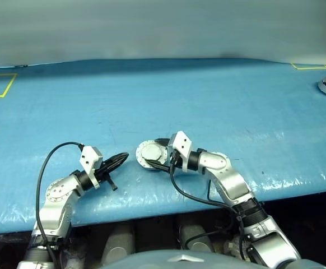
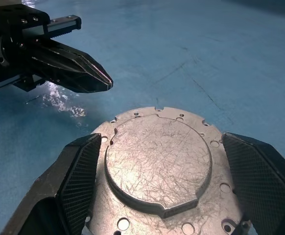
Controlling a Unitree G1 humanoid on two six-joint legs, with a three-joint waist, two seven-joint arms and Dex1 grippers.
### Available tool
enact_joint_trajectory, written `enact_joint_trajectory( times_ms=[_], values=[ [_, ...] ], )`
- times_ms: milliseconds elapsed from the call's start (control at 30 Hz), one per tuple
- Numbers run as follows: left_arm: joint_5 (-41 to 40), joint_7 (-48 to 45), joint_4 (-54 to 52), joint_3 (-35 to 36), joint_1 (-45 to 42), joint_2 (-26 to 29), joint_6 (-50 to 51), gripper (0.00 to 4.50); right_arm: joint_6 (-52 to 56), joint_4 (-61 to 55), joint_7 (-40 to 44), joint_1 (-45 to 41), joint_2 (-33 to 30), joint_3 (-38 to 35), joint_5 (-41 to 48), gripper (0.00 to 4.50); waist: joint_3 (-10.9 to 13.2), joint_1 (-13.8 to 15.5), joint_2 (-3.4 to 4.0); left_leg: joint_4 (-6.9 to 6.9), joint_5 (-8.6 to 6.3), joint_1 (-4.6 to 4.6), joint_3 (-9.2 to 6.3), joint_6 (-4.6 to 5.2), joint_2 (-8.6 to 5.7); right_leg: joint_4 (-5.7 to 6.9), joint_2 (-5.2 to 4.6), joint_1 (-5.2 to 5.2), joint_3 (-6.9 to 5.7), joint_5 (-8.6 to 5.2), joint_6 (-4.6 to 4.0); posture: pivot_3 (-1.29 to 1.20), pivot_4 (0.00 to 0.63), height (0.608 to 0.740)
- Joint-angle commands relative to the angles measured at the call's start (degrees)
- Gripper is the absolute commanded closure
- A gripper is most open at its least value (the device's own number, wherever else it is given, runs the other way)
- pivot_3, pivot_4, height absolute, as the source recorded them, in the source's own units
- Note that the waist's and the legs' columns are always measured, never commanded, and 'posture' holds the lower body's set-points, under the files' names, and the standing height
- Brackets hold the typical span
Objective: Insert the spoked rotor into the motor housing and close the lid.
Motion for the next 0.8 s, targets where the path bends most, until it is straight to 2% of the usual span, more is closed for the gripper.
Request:
enact_joint_trajectory(
  times_ms=[33,100,233,800],
  values=[
    [0.29,0.68,-0.48,0.38,0.03,-0.26,-1.23,4.50,-0.24,-0.64,-0.05,-0.09,0.58,-0.34,0.51,0.39,0.00,0.00,0.00,0.00,0.00,0.00,0.00,0.00,0.00,0.00,0.00,0.00,0.00,0.00,0.00,0.00,0.150,0.740],
    [0.58,1.02,-0.36,0.34,0.14,-0.23,-1.18,4.50,0.02,-0.75,0.07,0.21,0.73,-0.29,0.76,0.56,0.00,-0.02,0.00,0.00,0.00,0.00,0.00,0.00,0.00,0.00,0.00,0.00,0.00,0.00,0.00,0.00,0.150,0.740],
    [0.51,1.26,-0.36,0.24,0.11,-0.28,-1.14,4.50,-0.13,0.22,-0.70,0.42,0.55,0.08,-0.63,1.49,0.00,-0.02,0.00,0.00,0.00,0.00,0.00,0.00,0.00,0.00,0.00,0.01,0.00,0.00,0.00,0.00,0.150,0.740],
    [0.60,1.76,0.29,-0.19,-0.11,-1.40,-1.47,4.50,2.12,-3.70,1.79,-1.67,0.11,-1.64,2.84,1.49,0.00,0.06,0.00,0.00,0.00,-0.01,0.00,0.00,0.00,-0.01,0.00,0.00,0.00,0.00,0.00,0.00,0.150,0.740]
  ],
)
